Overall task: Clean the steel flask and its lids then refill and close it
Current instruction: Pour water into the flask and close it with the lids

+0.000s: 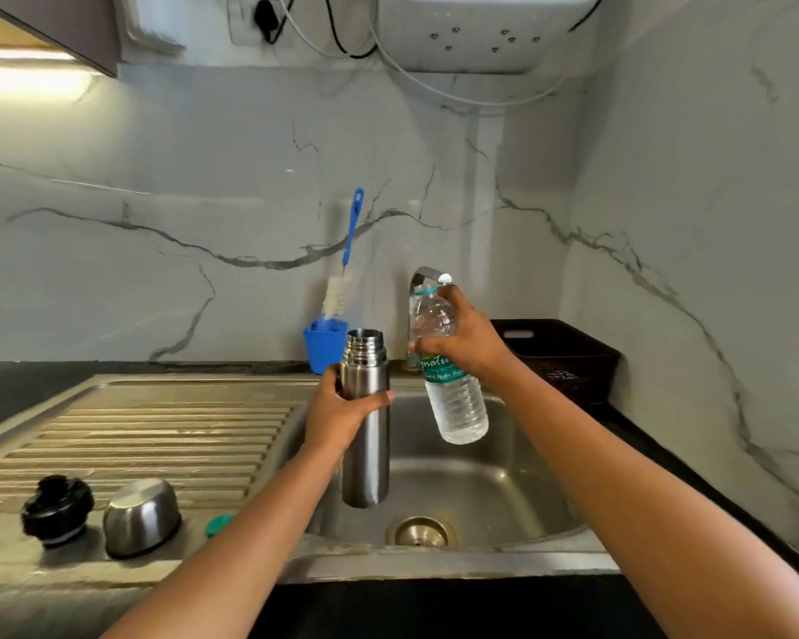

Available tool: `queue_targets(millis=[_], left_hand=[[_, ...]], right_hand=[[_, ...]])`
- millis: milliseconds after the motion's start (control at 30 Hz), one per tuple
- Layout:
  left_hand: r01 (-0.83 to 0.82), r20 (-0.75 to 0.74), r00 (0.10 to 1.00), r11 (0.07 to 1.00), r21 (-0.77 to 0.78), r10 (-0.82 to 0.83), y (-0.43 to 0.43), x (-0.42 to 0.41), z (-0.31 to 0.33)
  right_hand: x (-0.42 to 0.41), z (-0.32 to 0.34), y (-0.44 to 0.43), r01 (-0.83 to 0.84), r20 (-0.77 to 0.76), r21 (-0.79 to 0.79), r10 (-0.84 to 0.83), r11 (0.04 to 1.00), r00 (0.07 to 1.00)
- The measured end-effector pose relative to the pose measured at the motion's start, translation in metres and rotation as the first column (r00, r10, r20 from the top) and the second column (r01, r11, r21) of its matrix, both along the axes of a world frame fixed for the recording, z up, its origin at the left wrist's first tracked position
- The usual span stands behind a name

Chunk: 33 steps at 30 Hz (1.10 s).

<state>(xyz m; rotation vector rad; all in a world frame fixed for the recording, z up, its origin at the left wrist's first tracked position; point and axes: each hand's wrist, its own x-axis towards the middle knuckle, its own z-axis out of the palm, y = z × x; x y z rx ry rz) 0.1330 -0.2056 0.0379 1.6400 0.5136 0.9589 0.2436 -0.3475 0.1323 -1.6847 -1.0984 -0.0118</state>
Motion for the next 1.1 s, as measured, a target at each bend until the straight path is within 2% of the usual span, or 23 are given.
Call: queue_targets(millis=[200,333,467,700,967,1100], left_hand=[[0.076,-0.146,0.987,0.996,0.037,-0.07,-0.007,0.018,-0.025],[0.098,-0.19,0.978,0.993,0.066,-0.084,-0.003,0.017,-0.031],[0.107,-0.198,0.977,0.988,0.109,-0.084,0.0,0.019,-0.034],[0.101,-0.206,0.976,0.986,0.13,-0.073,0.003,0.02,-0.034],[0.105,-0.2,0.976,0.987,0.121,-0.08,0.003,0.018,-0.032],[0.115,-0.194,0.977,0.986,0.124,-0.089,0.002,0.017,-0.031]], right_hand=[[0.021,-0.02,-0.008,0.11,0.322,-0.291,-0.011,0.95,0.947],[0.029,-0.025,0.001,0.233,0.541,-0.44,0.049,0.868,0.84],[0.032,-0.018,0.008,0.383,0.692,-0.532,0.127,0.755,0.71],[0.032,0.0,0.012,0.553,0.845,-0.496,0.226,0.669,0.485],[0.031,0.009,0.017,0.634,0.9,-0.435,0.3,0.64,0.315],[0.03,0.012,0.019,0.643,0.91,-0.412,0.318,0.645,0.264]])
